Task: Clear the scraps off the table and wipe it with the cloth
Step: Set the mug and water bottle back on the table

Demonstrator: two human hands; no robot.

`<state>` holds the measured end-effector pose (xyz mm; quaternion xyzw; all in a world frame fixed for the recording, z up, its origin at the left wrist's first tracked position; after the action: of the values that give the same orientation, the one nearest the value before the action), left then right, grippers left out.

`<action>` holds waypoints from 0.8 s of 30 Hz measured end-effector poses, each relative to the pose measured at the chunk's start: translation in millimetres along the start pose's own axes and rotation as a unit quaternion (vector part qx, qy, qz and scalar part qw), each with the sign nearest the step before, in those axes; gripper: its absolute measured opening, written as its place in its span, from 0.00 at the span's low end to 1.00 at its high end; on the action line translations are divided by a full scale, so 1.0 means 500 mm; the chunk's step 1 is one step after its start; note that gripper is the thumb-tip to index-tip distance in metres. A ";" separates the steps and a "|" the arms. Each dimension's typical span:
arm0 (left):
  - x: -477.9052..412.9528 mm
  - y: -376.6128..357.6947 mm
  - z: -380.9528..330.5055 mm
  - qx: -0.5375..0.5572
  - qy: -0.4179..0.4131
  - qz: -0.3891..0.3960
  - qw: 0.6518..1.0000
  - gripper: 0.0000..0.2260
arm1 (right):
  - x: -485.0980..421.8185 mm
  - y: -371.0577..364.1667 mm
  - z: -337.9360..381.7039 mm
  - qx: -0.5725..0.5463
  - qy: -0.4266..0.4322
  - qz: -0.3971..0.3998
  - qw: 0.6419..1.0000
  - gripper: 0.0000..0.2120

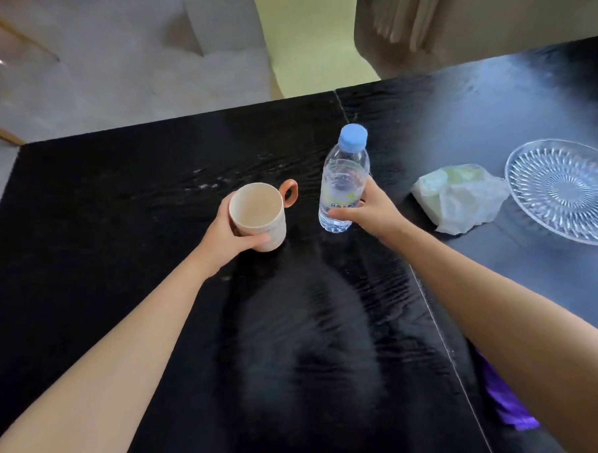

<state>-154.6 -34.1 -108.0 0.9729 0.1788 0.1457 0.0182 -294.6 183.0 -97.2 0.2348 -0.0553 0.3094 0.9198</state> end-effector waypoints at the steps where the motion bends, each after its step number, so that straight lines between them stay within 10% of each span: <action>1: -0.006 0.013 0.007 0.002 0.002 -0.006 1.000 0.41 | -0.011 -0.005 -0.004 0.005 -0.003 -0.002 1.000 0.32; 18: -0.028 0.041 0.028 0.050 -0.024 -0.186 0.981 0.44 | -0.088 -0.006 -0.029 0.051 -0.032 0.012 0.998 0.34; 24: 0.064 0.029 0.078 0.027 0.146 -0.283 0.948 0.33 | -0.047 0.047 -0.069 0.128 -0.133 -0.022 0.982 0.37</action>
<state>-109.7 -35.5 -135.4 0.8505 0.4513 0.2700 0.0057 -328.7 202.7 -124.1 0.3913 -0.1321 0.2595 0.8730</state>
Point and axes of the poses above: each hand's wrist, its own x-axis away from the middle knuckle, its own y-axis out of the back of the hand, z = x × y, the point moved 10 cm from there along -x, towards the middle knuckle, and after that the axes turned 13 degrees about x, right-handed, at the moved point
